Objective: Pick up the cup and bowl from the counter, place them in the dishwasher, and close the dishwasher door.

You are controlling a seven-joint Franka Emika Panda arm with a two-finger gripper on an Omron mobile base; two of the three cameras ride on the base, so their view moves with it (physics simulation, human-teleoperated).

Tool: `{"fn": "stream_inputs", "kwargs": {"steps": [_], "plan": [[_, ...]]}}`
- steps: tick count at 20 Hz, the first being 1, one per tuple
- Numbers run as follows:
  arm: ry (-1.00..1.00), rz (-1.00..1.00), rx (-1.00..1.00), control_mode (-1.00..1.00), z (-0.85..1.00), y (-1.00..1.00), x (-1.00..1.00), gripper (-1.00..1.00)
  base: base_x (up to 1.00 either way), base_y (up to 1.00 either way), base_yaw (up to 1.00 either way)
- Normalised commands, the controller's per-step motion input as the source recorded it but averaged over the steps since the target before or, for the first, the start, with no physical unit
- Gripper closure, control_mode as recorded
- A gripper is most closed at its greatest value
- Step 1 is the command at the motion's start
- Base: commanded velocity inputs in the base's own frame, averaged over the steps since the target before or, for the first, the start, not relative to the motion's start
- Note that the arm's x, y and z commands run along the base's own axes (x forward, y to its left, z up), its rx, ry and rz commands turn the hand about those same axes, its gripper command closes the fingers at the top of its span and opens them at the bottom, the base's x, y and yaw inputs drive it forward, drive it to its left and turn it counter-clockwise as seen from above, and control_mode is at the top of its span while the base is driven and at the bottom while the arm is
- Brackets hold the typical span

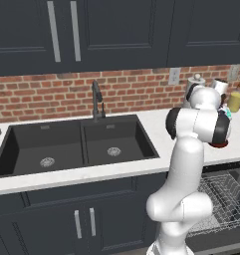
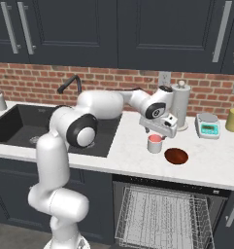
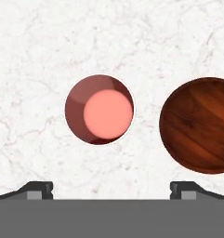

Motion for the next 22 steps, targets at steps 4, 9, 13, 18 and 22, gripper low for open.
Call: {"fn": "stream_inputs", "kwargs": {"steps": [4,9,13,18,22], "plan": [[0.0,0.0,0.0,-1.0,-0.35,-0.07,0.0,-1.0,0.0,0.0,0.0],[0.0,0.0,0.0,-1.0,-0.29,-0.04,0.09,-1.0,0.0,0.0,0.0],[0.0,0.0,0.0,-1.0,-0.23,-0.04,0.07,-1.0,0.0,0.0,0.0],[0.0,-0.04,0.0,-1.0,-0.03,-0.09,0.04,-1.0,0.0,0.0,0.0],[0.0,-0.15,0.04,-1.0,0.01,-0.06,0.0,-1.0,0.0,0.0,0.0]]}}
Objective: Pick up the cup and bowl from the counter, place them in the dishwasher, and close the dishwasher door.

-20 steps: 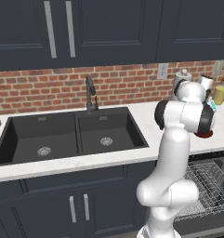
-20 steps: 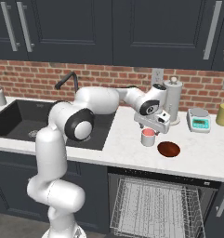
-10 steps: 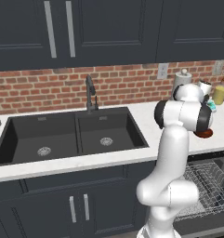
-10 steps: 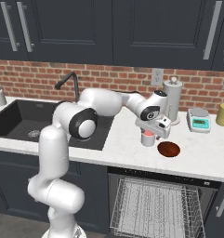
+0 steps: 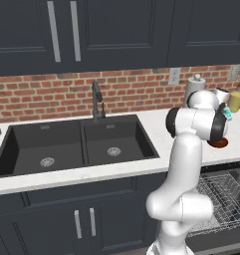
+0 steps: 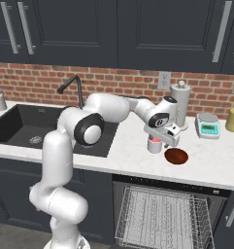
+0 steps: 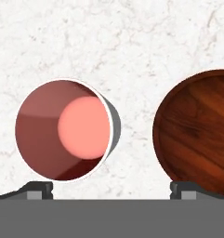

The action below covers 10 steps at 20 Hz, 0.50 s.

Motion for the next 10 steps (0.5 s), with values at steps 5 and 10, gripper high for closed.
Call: {"fn": "stream_inputs", "kwargs": {"steps": [5,10], "plan": [[0.0,-0.16,0.08,-1.0,0.01,-0.02,0.05,-1.0,0.0,0.0,0.0],[0.0,-0.16,0.06,-1.0,0.0,-0.05,0.26,-1.0,0.0,0.0,0.0]]}}
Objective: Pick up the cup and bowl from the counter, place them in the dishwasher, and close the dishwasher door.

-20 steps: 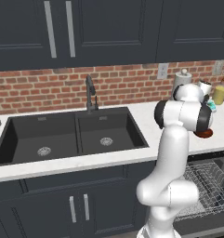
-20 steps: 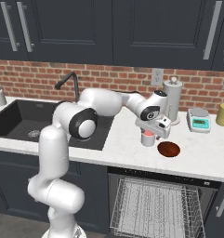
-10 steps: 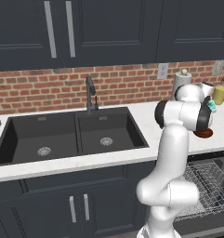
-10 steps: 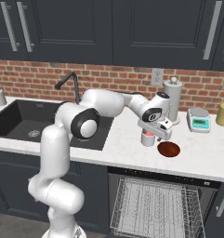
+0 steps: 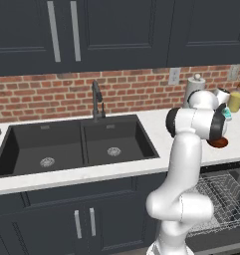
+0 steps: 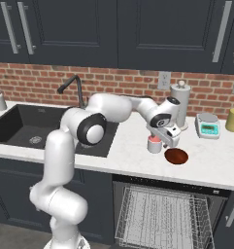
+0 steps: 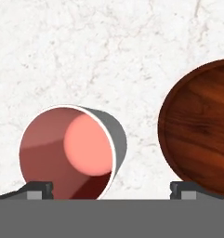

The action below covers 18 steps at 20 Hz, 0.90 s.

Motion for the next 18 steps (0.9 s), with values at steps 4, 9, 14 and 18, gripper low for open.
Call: {"fn": "stream_inputs", "kwargs": {"steps": [4,9,14,18], "plan": [[0.0,-0.13,0.03,-1.0,0.0,-0.13,0.25,-1.0,0.0,0.0,0.0],[0.0,-0.06,0.01,-1.0,-0.02,-0.1,0.07,-1.0,0.0,0.0,0.0],[0.0,0.0,0.0,-1.0,-0.23,0.0,0.0,-1.0,0.0,0.0,0.0],[0.0,0.0,0.0,-1.0,-0.38,0.0,0.0,-1.0,0.0,0.0,0.0]]}}
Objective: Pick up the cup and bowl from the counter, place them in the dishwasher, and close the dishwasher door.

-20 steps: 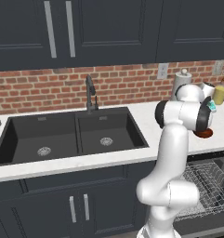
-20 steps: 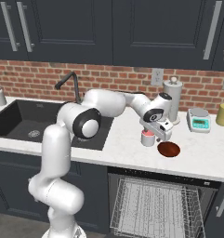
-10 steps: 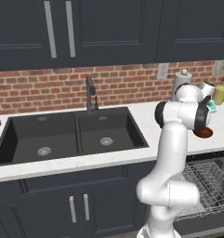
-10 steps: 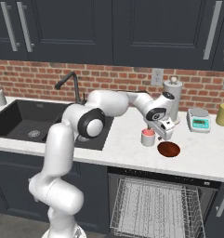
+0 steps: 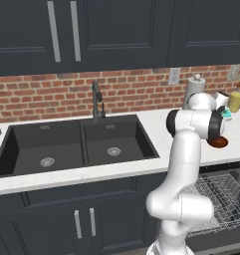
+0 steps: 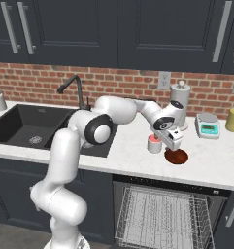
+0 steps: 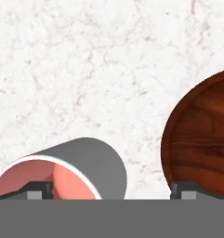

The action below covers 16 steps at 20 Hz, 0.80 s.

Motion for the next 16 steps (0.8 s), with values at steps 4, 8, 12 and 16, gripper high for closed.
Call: {"fn": "stream_inputs", "kwargs": {"steps": [4,8,12,16], "plan": [[0.0,0.0,0.0,-1.0,-0.5,0.0,0.0,-1.0,0.0,0.0,0.0],[0.0,0.0,0.0,-1.0,-0.35,0.0,0.0,-1.0,0.0,0.0,0.0],[0.0,0.0,0.0,-1.0,0.0,0.0,0.0,-1.0,0.0,0.0,0.0],[0.0,0.0,0.0,-1.0,0.0,0.0,0.0,1.0,0.0,0.0,0.0]]}}
